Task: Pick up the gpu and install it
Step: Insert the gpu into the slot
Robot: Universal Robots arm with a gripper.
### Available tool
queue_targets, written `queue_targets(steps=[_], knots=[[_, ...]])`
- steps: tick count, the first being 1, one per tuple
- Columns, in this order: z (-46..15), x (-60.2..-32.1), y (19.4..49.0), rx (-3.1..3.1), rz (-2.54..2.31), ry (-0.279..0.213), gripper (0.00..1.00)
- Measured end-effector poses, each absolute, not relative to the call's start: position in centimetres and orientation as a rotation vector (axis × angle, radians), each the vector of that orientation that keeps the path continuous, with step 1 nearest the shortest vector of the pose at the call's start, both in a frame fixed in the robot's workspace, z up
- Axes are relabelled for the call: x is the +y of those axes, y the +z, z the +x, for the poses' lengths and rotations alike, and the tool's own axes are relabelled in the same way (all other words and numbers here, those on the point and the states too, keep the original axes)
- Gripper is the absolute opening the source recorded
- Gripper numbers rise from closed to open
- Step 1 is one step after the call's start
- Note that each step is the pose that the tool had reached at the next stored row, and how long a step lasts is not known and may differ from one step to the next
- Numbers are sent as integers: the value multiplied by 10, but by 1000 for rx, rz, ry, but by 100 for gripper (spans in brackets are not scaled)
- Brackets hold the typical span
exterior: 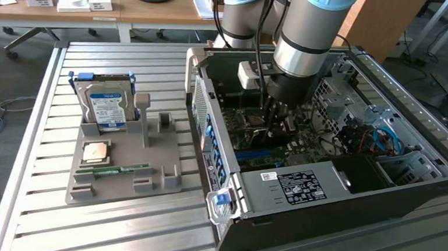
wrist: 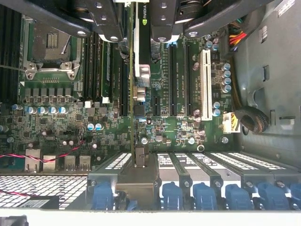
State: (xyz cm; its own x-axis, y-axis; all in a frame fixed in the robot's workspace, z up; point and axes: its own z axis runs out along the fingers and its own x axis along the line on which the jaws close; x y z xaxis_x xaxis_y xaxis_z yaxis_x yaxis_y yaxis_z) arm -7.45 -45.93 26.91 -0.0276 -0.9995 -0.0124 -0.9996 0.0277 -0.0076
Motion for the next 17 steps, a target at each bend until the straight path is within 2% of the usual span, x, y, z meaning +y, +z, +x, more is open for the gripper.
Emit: queue_targets(steps=[17], knots=[[-75, -459, 261, 2234, -2173, 23, 27]])
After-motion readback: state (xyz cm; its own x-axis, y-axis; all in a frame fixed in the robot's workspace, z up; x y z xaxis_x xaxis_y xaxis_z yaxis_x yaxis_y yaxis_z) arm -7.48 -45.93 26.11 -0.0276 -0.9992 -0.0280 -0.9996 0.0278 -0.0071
